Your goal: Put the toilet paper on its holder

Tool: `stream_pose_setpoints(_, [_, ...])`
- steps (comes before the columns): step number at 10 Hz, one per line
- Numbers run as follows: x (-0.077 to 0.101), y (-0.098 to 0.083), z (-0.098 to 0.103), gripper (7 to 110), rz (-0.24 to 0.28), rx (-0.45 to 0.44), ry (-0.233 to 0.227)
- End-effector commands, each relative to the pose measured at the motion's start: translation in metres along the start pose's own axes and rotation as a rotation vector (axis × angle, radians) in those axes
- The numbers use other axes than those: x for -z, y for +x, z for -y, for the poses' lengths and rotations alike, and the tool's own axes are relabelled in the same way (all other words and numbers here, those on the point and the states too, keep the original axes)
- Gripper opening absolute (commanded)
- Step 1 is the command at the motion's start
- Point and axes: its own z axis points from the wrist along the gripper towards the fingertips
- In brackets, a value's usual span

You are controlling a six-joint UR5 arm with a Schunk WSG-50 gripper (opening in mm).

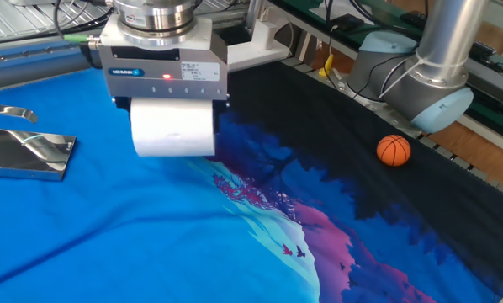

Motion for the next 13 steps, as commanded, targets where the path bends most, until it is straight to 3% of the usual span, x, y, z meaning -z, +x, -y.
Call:
stream_pose_setpoints(1, [0.004,-0.021,-0.026,7,0.086,-0.034,-0.106])
stream_pose_setpoints(2, [0.006,-0.024,-0.036,7,0.103,0.020,-0.142])
stream_pose_setpoints(3, [0.004,-0.010,-0.032,7,0.043,0.009,-0.128])
stream_pose_setpoints(6, [0.004,-0.003,-0.013,7,0.016,0.006,-0.057])
stream_pose_setpoints(8, [0.026,0.003,0.026,7,0.008,0.062,-0.016])
stream_pose_setpoints(10, [0.041,-0.004,0.064,7,0.018,0.171,-0.004])
stream_pose_setpoints(12, [0.043,-0.020,0.093,7,0.052,0.184,-0.001])
stream_pose_setpoints(13, [0.040,-0.018,0.107,7,0.043,0.186,0.010])
